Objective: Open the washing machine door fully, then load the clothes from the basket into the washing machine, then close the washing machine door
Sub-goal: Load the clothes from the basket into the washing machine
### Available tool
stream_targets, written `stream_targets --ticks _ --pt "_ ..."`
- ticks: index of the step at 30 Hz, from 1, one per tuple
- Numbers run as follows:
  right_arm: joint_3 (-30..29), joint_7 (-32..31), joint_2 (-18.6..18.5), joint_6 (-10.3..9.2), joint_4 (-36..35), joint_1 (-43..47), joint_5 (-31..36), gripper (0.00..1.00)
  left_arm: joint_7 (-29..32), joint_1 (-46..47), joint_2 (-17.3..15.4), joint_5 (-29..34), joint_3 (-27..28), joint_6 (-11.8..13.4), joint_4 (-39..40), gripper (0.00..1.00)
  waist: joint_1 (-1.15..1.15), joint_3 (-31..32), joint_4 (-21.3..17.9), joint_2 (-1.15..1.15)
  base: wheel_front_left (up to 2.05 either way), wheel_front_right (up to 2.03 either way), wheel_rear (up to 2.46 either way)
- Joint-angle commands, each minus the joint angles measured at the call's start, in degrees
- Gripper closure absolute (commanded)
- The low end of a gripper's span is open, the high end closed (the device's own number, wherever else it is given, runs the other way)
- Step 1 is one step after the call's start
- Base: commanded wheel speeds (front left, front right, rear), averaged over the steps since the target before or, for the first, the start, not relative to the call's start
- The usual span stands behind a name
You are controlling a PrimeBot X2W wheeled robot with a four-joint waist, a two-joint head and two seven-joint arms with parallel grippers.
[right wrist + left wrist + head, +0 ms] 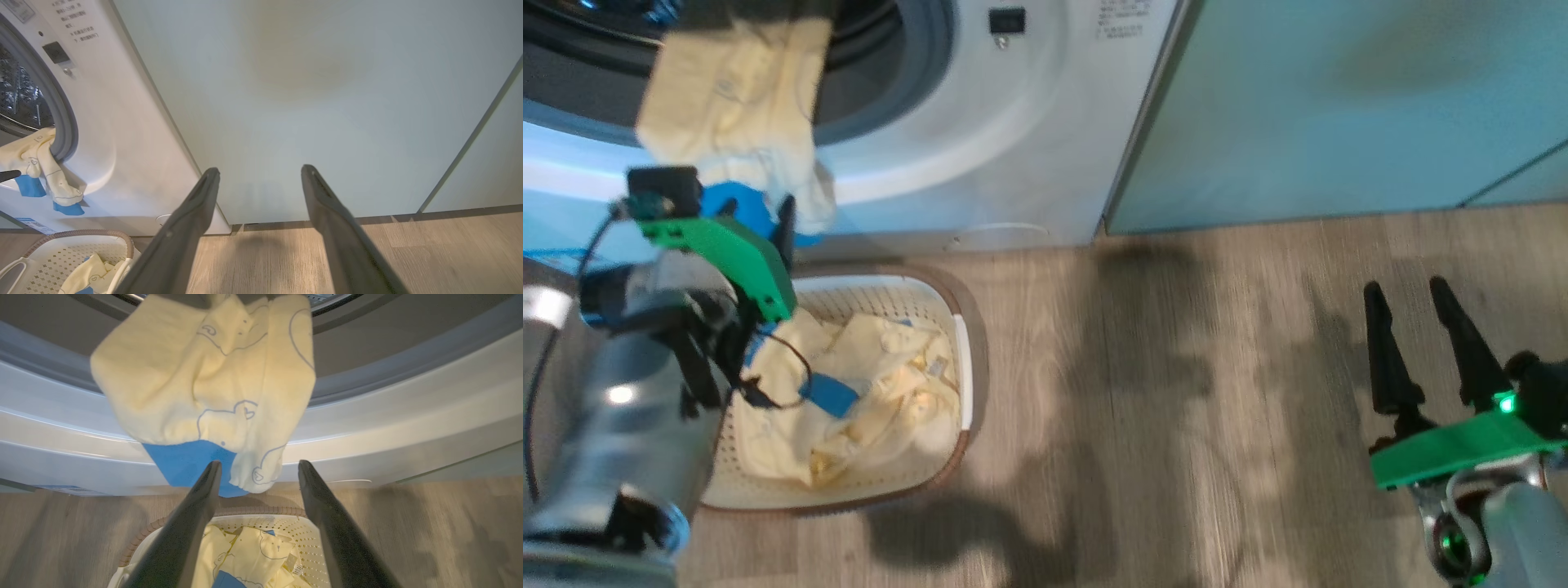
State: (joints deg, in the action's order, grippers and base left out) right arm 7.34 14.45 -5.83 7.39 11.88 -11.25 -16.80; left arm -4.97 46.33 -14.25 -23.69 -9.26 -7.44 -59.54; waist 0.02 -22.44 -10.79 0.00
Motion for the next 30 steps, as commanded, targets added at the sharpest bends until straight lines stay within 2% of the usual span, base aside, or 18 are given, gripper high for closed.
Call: stream_targets --ticks 1,10,23,24,26,29,30 --pt "1.2 0.5 -0.7 0.1 -2.0 -1.7 -0.2 0.0 -0.1 2.6 -3.5 0.6 1.5 0.0 -0.1 0.0 -0.02 -3.2 -1.6 0.0 0.0 0.0 0.0" --pt "1.9 0.5 -0.1 0.1 -2.6 -5.0 -0.3 0.0 -0.8 9.8 -5.6 0.9 1.2 1.3 -7.8 0.0 -0.02 -8.6 -4.3 0.0 0.0 0.0 0.0" --pt "1.5 0.5 0.2 0.1 -2.8 -6.5 -0.2 0.0 -3.1 15.7 -6.7 -0.7 1.7 2.0 -12.0 0.0 -0.02 -11.8 -4.8 0.0 0.0 0.0 0.0" --pt "1.6 0.5 0.2 0.1 -2.8 -6.6 -0.2 0.0 -3.3 15.9 -6.7 -0.8 1.7 2.0 -12.2 0.07 -0.02 -12.0 -4.8 0.0 0.0 0.0 0.0" --pt "1.6 0.5 0.2 0.1 -2.7 -6.7 -0.1 0.0 -4.0 16.3 -6.6 -1.1 1.7 1.9 -12.4 0.47 -0.02 -12.2 -4.7 0.0 0.0 0.0 0.0" --pt "1.6 0.5 0.0 0.1 -2.6 -6.9 0.0 0.0 -5.1 16.7 -6.4 -1.3 1.6 1.6 -12.6 1.0 -0.02 -12.4 -4.5 0.0 0.0 0.0 0.0" --pt "1.5 0.5 0.0 0.1 -2.5 -6.9 0.0 0.0 -5.3 16.8 -6.3 -1.4 1.5 1.5 -12.7 1.0 -0.02 -12.3 -4.5 0.0 0.0 0.0 0.0"
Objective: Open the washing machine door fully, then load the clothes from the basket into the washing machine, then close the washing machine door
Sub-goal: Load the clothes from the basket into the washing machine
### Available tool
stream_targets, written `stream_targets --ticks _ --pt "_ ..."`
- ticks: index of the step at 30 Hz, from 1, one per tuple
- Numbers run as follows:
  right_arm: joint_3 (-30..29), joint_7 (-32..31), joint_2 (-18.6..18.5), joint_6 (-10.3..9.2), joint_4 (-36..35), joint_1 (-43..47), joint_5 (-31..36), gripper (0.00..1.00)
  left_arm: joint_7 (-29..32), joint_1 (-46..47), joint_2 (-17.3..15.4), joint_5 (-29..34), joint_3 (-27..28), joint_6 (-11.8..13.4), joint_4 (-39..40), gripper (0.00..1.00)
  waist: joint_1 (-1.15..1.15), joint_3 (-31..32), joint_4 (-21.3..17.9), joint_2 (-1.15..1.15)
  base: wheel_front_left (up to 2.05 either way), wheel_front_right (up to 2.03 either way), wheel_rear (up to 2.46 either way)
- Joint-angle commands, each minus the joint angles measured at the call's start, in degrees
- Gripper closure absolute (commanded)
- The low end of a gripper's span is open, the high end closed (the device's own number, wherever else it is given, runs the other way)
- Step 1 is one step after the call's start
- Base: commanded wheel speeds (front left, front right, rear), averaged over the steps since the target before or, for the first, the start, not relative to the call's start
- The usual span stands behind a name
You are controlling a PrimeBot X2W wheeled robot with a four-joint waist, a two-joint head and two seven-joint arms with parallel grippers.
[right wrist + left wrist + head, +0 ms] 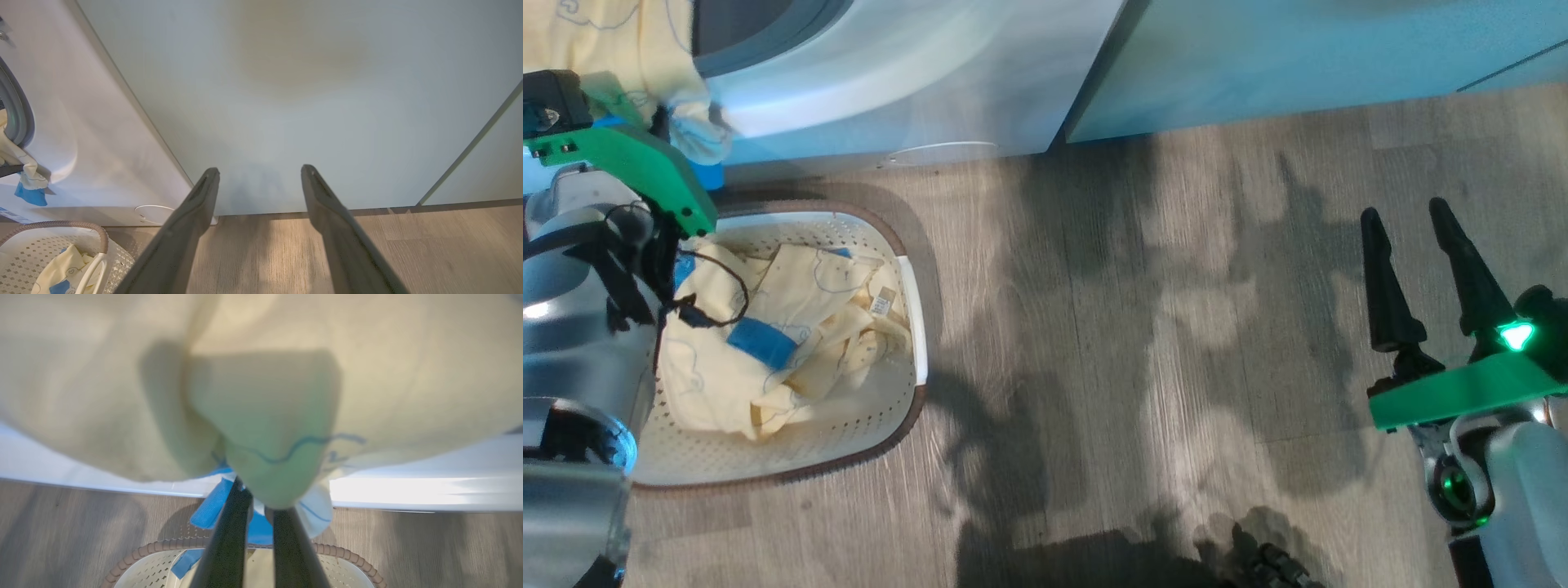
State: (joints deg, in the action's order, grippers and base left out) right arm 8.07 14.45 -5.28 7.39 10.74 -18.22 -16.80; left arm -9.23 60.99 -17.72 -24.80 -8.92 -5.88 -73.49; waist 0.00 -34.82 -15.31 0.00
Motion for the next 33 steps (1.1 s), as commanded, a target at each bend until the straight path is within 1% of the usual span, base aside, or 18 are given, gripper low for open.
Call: stream_targets --ticks 1,11,19,27,33 --pt "0.8 0.5 -0.6 0.1 -1.4 0.0 0.0 0.0 -1.3 2.1 -2.7 -0.3 1.0 -0.2 1.2 1.0 0.0 0.1 0.1 0.0 0.0 0.0 0.0" --pt "0.5 0.5 -0.8 0.1 -0.8 0.8 0.1 0.0 -3.4 0.0 -1.5 -1.2 0.1 -1.1 0.7 1.0 0.0 2.7 0.7 0.0 0.0 0.0 0.0" --pt "0.1 0.5 -0.7 0.1 -0.3 2.7 0.1 0.0 -5.4 -4.2 -0.7 -1.0 -1.5 -1.5 2.7 1.0 0.0 7.3 2.1 0.0 0.0 0.0 0.0" --pt "0.1 0.5 -1.0 0.1 0.4 4.8 -0.1 0.0 -5.7 -7.0 -1.2 -0.4 -3.2 -1.6 6.8 1.0 0.0 12.6 3.3 0.0 0.0 0.0 0.0" --pt "0.6 0.5 -0.9 0.1 0.5 5.8 -0.2 0.0 -5.1 -5.8 -2.7 0.1 -5.4 -1.6 10.1 1.0 0.0 14.5 3.0 0.0 0.0 0.0 0.0"
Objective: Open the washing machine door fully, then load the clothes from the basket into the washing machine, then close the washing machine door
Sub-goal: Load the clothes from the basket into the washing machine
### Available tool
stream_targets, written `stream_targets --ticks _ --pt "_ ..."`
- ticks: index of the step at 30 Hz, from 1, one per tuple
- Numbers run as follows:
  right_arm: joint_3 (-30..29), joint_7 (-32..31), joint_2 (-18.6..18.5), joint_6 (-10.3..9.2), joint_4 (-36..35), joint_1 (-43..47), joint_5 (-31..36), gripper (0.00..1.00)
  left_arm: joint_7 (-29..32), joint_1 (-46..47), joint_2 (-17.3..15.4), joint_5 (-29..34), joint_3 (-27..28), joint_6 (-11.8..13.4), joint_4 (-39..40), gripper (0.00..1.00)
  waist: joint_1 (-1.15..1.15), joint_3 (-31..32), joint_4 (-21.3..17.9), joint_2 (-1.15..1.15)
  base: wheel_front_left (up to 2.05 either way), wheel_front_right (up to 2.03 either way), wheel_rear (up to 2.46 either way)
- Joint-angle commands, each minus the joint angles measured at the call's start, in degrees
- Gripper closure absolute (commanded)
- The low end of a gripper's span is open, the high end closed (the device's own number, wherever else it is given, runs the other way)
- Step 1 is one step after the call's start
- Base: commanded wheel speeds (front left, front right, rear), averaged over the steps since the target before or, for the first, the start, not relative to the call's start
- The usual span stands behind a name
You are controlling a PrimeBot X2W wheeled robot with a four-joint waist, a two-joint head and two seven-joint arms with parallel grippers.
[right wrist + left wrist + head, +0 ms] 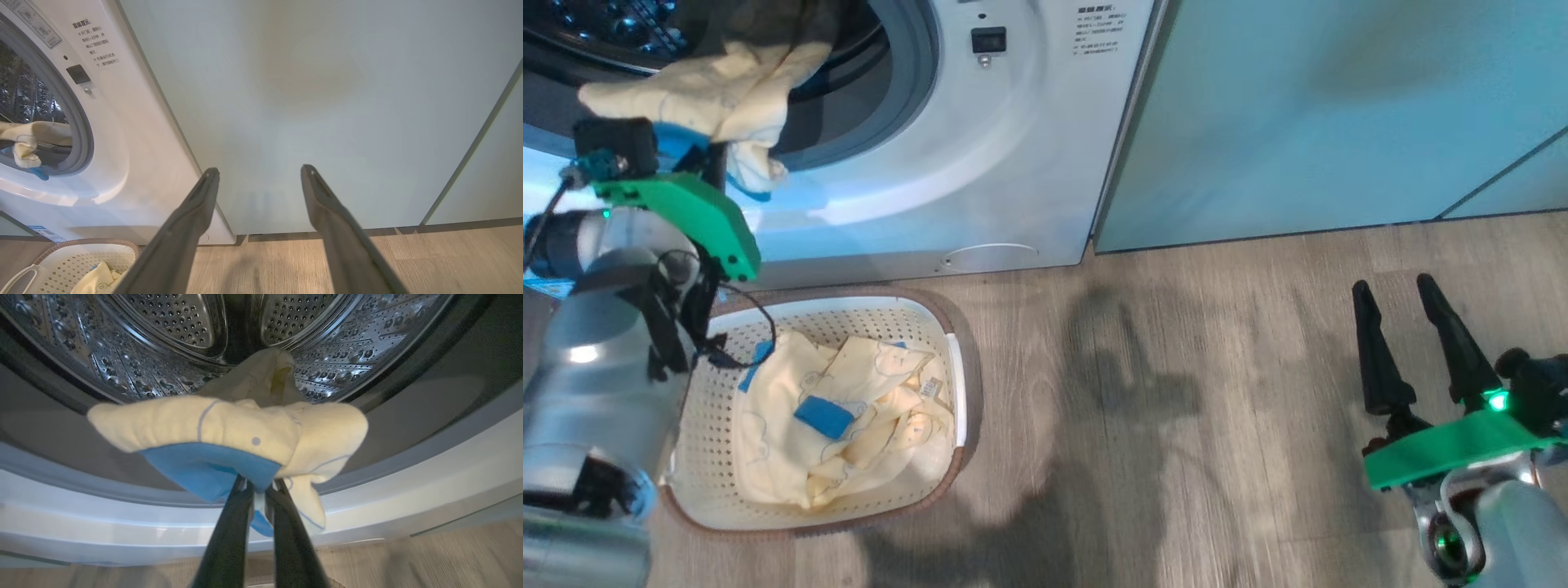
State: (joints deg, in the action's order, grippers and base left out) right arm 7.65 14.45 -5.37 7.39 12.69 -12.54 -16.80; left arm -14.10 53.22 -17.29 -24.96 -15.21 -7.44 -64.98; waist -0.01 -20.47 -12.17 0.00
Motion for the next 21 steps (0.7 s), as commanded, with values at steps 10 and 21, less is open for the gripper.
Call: stream_targets --ticks 10,21 --pt "1.4 0.5 0.0 0.1 -2.5 -1.2 -0.8 0.0 7.1 10.6 -8.2 -1.1 -1.5 0.0 7.0 1.0 0.01 -4.0 -2.7 0.0 0.0 0.0 0.0" --pt "2.2 0.5 1.8 0.1 -3.4 -5.5 -1.6 0.0 11.6 24.9 -13.0 -2.7 -0.7 0.6 4.9 1.0 0.01 -13.9 -6.4 0.0 0.0 0.0 0.0"
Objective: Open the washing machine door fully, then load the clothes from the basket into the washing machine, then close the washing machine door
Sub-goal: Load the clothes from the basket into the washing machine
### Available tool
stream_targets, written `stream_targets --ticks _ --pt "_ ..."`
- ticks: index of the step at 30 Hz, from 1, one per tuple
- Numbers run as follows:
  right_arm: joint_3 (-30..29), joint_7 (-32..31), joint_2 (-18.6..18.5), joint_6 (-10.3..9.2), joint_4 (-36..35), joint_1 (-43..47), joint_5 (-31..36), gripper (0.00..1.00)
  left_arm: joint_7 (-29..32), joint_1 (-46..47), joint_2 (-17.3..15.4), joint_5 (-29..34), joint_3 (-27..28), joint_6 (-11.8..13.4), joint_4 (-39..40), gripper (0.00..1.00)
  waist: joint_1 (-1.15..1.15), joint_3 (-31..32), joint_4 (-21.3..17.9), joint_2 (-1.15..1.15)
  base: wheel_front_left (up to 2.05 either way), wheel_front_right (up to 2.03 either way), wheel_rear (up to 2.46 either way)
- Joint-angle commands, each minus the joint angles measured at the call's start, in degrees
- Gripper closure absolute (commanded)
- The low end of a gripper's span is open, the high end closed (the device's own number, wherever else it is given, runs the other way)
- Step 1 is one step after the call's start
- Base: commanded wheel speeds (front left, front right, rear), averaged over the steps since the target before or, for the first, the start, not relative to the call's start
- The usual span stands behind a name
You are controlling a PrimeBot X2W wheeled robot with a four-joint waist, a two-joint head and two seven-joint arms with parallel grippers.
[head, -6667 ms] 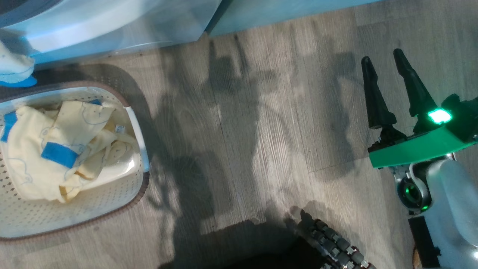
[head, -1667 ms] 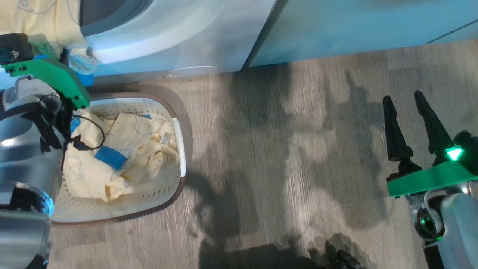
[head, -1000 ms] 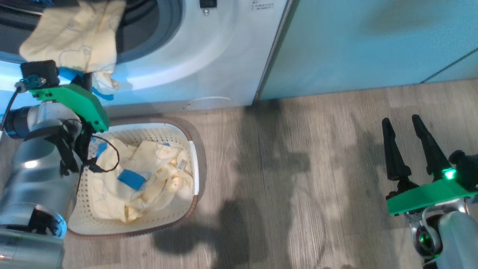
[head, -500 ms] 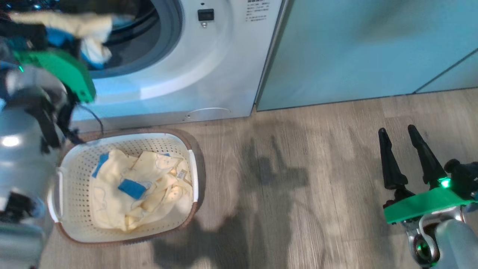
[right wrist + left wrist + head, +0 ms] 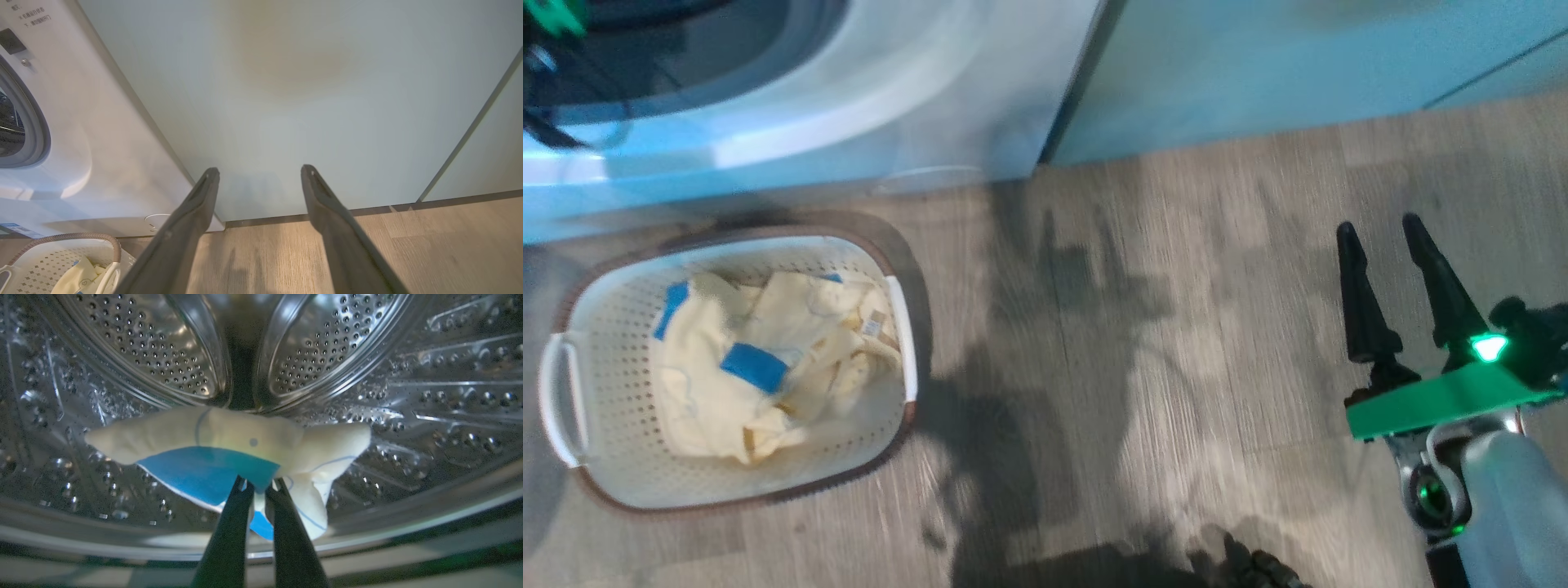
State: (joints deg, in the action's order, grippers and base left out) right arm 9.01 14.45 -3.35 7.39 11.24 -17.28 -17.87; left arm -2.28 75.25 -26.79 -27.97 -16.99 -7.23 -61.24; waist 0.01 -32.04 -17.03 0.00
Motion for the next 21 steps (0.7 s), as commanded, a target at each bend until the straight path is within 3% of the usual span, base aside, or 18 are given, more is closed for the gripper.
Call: stream_targets --ticks 1,21 --pt "0.8 0.5 -0.2 0.1 -1.9 -0.7 -0.5 0.0 -0.3 2.9 -3.5 0.3 1.1 0.4 1.2 1.0 -0.01 -2.3 -1.5 0.0 0.0 0.0 0.0" --pt "2.1 0.5 0.5 0.1 -3.0 -6.3 -1.7 0.0 -12.2 18.8 -4.1 2.5 0.7 2.1 -3.0 1.0 -0.01 -12.1 -4.8 0.0 0.0 0.0 0.0"
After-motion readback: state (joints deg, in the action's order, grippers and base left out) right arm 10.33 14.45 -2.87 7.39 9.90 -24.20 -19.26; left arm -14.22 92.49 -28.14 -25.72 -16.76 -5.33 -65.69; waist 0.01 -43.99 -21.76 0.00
